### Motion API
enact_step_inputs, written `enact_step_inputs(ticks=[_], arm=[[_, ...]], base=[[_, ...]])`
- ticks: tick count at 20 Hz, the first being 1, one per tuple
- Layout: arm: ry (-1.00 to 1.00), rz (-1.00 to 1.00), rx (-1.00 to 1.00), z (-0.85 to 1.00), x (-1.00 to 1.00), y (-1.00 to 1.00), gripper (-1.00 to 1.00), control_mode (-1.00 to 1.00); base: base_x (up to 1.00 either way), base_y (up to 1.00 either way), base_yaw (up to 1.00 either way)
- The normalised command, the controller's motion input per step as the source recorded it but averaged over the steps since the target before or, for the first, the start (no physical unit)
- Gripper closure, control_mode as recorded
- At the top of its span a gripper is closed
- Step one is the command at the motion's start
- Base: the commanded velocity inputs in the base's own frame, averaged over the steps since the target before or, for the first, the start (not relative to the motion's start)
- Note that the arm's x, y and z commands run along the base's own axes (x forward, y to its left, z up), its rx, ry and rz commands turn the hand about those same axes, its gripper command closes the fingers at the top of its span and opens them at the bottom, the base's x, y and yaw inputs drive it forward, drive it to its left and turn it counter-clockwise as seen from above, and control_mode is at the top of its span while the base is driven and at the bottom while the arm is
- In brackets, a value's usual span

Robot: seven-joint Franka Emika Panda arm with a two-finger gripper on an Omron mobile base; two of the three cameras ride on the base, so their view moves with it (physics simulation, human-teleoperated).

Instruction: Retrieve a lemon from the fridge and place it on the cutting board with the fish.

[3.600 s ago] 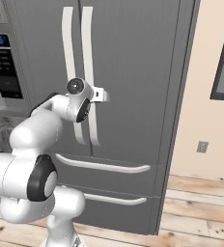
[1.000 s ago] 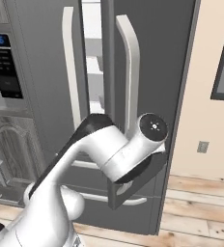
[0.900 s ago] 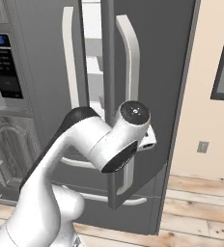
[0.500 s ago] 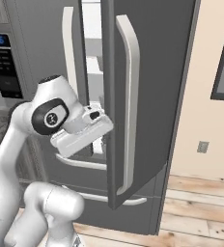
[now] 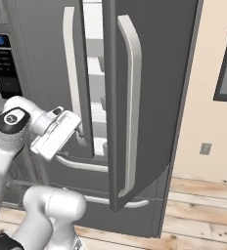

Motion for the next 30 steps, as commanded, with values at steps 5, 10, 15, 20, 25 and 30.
enact_step_inputs(ticks=[5, 10, 15, 20, 25, 30], arm=[[0.23, 0.07, -0.03, 0.00, 0.20, -0.05, -1.00, -1.00], [0.32, 0.02, -0.04, 0.00, 0.54, -0.60, -1.00, -1.00], [0.28, 0.03, -0.06, 0.00, 0.52, -0.43, -1.00, -1.00], [0.20, 0.01, -0.05, -0.05, 0.33, -0.03, -1.00, -1.00], [0.11, 0.00, -0.01, 0.00, 0.09, -0.39, -1.00, -1.00], [0.06, 0.00, -0.03, -0.03, -0.17, -0.89, -1.00, -1.00]], base=[[0.00, 0.00, 0.00], [0.00, 0.00, 0.00], [0.00, 0.00, 0.00], [0.00, 0.00, 0.00], [0.00, 0.00, 0.00], [0.00, 0.00, 0.00]])
